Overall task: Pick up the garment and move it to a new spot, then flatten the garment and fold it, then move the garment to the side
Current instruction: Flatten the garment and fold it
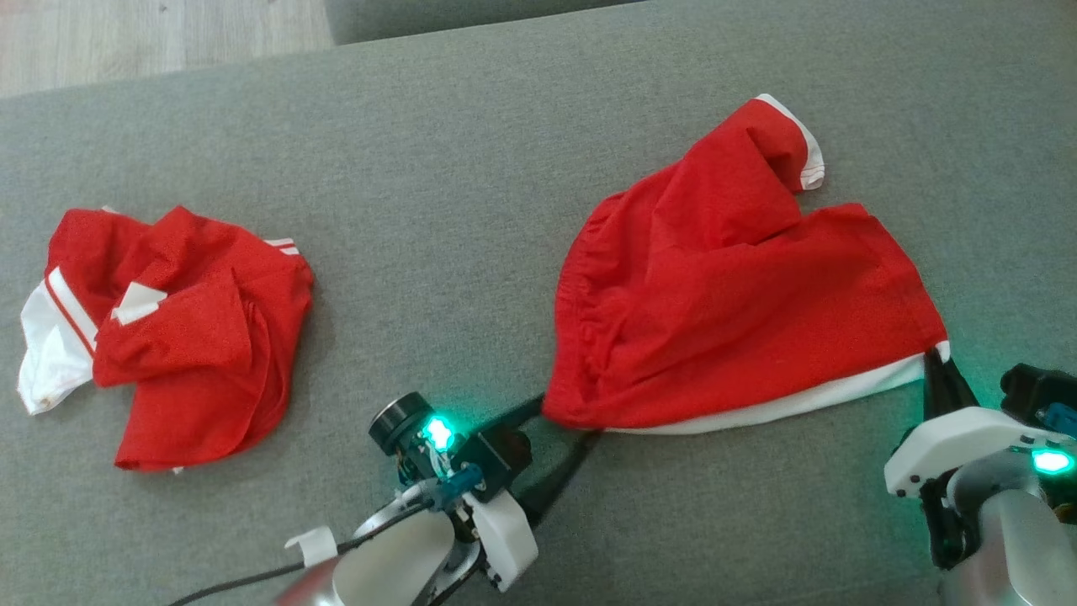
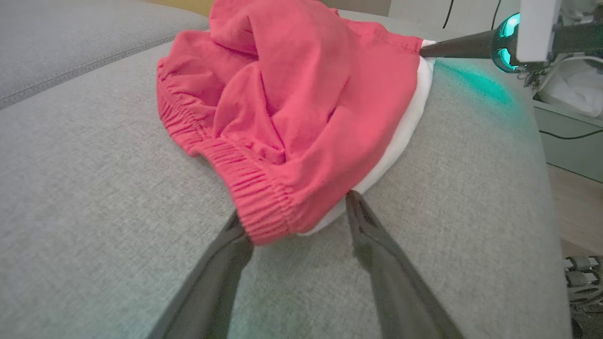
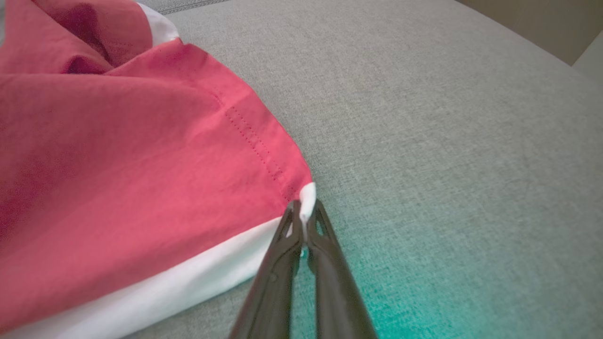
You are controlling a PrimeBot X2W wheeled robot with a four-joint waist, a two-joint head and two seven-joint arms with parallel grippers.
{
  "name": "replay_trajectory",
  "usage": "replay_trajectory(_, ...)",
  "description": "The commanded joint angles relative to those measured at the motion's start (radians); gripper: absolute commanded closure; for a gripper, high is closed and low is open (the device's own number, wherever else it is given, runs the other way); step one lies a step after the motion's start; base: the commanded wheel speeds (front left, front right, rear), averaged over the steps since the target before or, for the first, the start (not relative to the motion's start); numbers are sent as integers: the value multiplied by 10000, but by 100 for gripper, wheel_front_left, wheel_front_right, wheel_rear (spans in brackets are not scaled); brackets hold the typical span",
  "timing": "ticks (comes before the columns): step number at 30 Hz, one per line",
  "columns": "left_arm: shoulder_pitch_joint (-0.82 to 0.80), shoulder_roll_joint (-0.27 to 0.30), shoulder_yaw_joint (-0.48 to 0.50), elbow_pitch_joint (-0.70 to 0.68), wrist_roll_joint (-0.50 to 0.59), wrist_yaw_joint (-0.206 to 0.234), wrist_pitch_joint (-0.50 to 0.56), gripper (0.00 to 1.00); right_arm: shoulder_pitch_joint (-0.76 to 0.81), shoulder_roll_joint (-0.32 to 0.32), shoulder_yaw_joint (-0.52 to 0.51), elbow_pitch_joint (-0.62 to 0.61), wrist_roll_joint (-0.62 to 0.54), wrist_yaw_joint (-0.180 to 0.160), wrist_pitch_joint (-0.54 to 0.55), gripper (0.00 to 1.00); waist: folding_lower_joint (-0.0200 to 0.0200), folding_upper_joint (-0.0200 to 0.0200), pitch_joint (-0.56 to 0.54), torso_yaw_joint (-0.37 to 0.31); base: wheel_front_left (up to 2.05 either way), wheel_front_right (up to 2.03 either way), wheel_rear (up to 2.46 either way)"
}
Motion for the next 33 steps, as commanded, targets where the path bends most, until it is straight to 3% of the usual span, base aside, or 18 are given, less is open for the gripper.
replay_trajectory(1,-394,1,165,-123,-116,18,-110,80,-267,-81,274,-249,62,-7,-136,100,0,0,-18,-7,0,0,0)
replay_trajectory(2,-414,-15,138,-89,-145,18,-113,100,-266,-81,276,-249,59,-7,-137,100,0,0,-26,-9,0,0,0)
replay_trajectory(13,-426,155,23,-103,-339,39,-156,100,-211,-81,290,-570,19,-7,-207,100,0,0,-440,65,0,0,0)
replay_trajectory(21,-849,678,462,-834,-659,139,48,100,-414,-81,810,-1784,691,-7,150,100,0,0,-627,176,0,0,0)
replay_trajectory(25,-1437,1135,874,-1461,-974,123,523,100,-693,-81,1155,-2705,1804,-7,831,100,0,0,-777,234,0,0,0)
replay_trajectory(33,-3565,2022,1422,-2419,-1568,52,2238,100,-2339,-87,1472,-4223,2243,-7,2294,100,0,0,-1337,276,0,0,0)
